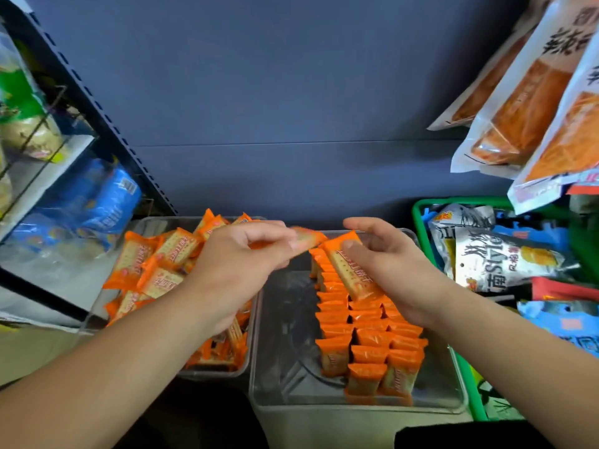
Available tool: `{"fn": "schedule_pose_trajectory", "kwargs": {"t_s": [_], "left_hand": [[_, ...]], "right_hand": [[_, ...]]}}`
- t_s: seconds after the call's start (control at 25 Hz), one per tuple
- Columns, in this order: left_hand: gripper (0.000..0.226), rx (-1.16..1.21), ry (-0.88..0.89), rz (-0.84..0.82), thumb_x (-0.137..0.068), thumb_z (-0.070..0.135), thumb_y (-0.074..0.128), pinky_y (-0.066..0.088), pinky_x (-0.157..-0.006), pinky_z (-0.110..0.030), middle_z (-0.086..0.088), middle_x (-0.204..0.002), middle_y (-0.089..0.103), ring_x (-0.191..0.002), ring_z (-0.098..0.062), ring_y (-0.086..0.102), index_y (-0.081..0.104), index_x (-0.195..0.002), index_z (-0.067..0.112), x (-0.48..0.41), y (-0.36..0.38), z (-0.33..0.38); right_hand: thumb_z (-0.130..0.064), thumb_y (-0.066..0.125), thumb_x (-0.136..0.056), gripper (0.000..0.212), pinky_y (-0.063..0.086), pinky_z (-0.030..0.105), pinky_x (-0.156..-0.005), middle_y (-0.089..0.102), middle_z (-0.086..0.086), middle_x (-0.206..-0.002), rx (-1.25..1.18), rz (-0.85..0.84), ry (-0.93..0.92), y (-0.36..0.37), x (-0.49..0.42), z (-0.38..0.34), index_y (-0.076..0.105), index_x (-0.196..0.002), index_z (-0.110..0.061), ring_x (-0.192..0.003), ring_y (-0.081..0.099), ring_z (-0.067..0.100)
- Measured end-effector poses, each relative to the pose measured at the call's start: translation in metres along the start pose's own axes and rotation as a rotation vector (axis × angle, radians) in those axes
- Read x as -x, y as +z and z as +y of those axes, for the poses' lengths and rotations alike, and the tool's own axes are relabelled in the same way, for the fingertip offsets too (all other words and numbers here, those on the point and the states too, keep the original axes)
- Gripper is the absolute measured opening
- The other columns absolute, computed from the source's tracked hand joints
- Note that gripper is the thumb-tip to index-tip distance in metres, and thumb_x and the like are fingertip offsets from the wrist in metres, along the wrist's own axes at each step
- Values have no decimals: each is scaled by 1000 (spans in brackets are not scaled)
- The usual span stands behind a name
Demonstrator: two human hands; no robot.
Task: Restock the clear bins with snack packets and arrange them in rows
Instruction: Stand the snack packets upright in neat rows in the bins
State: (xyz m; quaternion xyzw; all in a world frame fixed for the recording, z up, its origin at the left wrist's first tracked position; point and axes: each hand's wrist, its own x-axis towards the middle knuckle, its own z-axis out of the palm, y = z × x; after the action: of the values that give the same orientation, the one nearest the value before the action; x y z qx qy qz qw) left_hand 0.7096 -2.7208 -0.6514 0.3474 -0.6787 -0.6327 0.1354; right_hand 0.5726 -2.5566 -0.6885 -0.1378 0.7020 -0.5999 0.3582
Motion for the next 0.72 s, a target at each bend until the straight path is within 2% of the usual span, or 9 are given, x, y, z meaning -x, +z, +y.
{"fn": "schedule_pose_trajectory", "kwargs": {"t_s": [0.12,0.2,0.32,0.4,0.48,0.6,0.68,0.72], "left_hand": [[48,-113,6,3,-81,-1,83,57,-77,-22,10,-111,78,-90,-10,76,79,-113,34,-3,2,-1],[67,-120,11,-27,-79,-5,83,56,-77,-18,12,-111,77,-95,-4,75,70,-129,39,-3,4,-1],[81,-89,18,-61,-79,-6,84,57,-76,-16,17,-125,68,-103,-1,73,60,-142,40,-5,4,-2],[83,-84,11,-103,-78,-6,84,58,-75,-16,12,-123,69,-102,-6,74,59,-143,38,-5,5,-3],[76,-113,7,-144,-78,-6,83,59,-80,-22,9,-117,74,-101,-8,74,64,-138,36,-2,5,-4],[45,-134,-39,-180,-84,-2,78,63,-91,-44,4,-104,78,-99,-18,76,73,-117,28,-2,7,-6],[24,-160,-88,-198,-89,4,76,64,-88,-50,-3,-100,79,-96,-24,76,75,-107,20,0,6,-11],[16,-186,-99,-205,-89,7,75,63,-88,-50,-7,-98,78,-94,-25,76,75,-102,17,1,6,-13]], "right_hand": [[-9,64,-99,37,60,49,-89,70,11,-116,-120,-6,-16,-16,-2,3,71,-123,-36,-106,72,35],[-3,61,-97,42,60,50,-88,69,16,-117,-148,-22,-26,-24,-6,6,74,-119,-37,-105,72,37],[4,61,-96,45,59,47,-83,74,15,-108,-174,-65,-76,-29,-7,9,72,-124,-30,-99,75,36],[6,63,-95,45,59,44,-76,76,13,-103,-163,-89,-104,-29,-5,11,68,-127,-26,-95,76,34],[6,69,-92,42,59,42,-71,75,14,-101,-152,-105,-121,-28,-4,13,67,-125,-21,-91,75,32],[7,75,-87,35,59,37,-68,73,20,-97,-101,-113,-127,-26,-2,18,64,-115,-12,-83,73,28],[7,77,-85,34,58,31,-64,73,16,-90,-46,-121,-116,-27,-1,20,63,-110,-11,-78,73,24],[6,79,-85,33,59,32,-63,73,13,-88,-18,-124,-109,-27,0,21,62,-109,-11,-78,74,24]]}}
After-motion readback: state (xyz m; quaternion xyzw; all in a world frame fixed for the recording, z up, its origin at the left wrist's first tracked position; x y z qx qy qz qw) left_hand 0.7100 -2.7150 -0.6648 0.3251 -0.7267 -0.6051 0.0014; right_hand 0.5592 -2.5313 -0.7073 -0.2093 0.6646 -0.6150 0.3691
